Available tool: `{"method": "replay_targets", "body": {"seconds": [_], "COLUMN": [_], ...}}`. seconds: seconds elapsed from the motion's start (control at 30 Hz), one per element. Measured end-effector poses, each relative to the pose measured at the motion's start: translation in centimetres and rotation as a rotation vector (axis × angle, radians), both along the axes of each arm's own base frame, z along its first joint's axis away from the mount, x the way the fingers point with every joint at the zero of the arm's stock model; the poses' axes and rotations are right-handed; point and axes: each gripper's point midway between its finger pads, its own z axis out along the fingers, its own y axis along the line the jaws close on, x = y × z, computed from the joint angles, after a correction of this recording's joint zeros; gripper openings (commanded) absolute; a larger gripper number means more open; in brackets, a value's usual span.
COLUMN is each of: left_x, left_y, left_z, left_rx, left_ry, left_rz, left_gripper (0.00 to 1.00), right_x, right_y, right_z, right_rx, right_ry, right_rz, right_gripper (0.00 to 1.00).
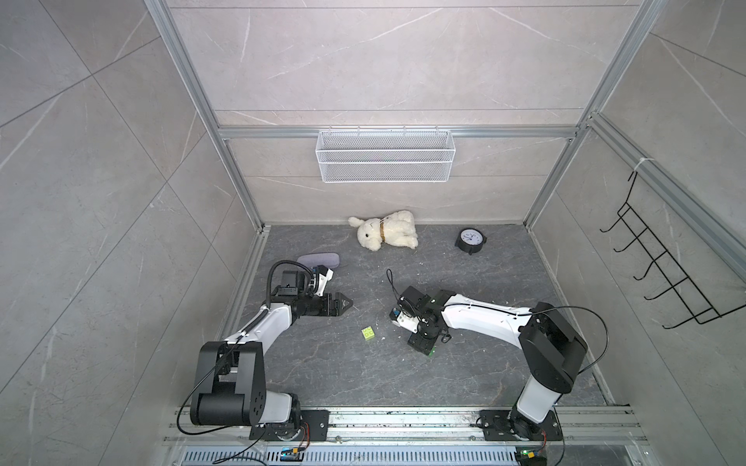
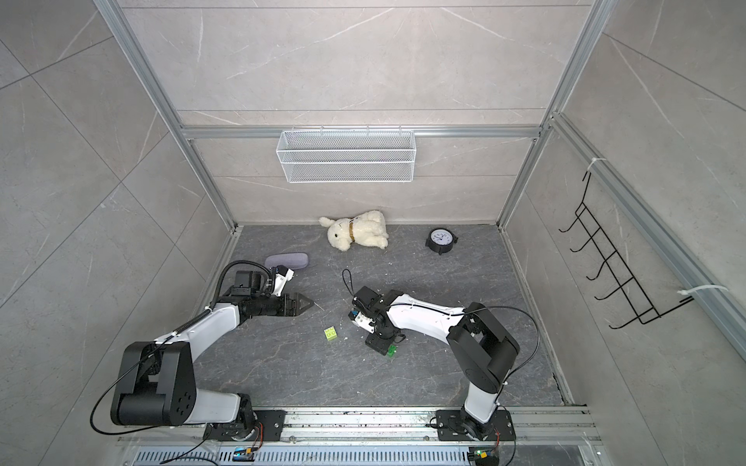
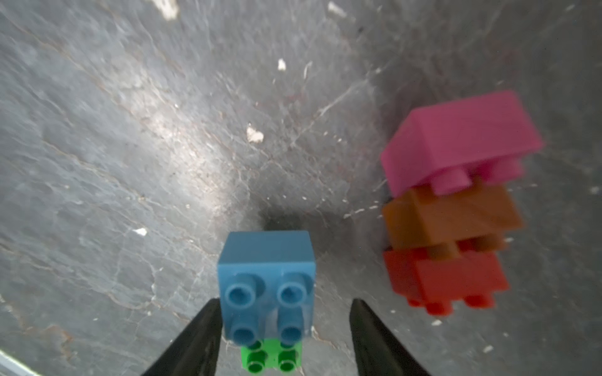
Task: Assemble the letter y with lego
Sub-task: Assemble the lego brick with the lego brick.
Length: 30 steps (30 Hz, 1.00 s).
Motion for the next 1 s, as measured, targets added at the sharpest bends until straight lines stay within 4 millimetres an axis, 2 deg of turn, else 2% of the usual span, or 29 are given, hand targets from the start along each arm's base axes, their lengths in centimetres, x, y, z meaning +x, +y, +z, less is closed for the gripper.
{"method": "replay_targets", "body": {"seconds": [0.17,0.37,0.67,1.0], "left_x": [0.0,0.0,0.0,0.0], "left_y": [0.0,0.0,0.0,0.0], "left_z": [0.0,0.0,0.0,0.0], "left_rx": [0.000,0.000,0.001,0.001], "left_ry": [0.000,0.000,-0.001,-0.001], "left_rz": [0.000,0.000,-0.001,-0.002], "left_gripper": [0.92,0.92,0.92,0.92], "right_x": [1.2,1.6,0.9,0.5], "right_y": [1.3,1.7,1.5,1.6], "right_z": [2.1,3.2,1.2,0.4], "right_rx": [0.048,0.061,0.018,0.011], "right_ry": [-0.038,-0.038,0.027,0.062], "right_rz": [-0.042,-0.092,-0.115,-0.114], "right_gripper": [0.64,0.60,0.59,0.55]}}
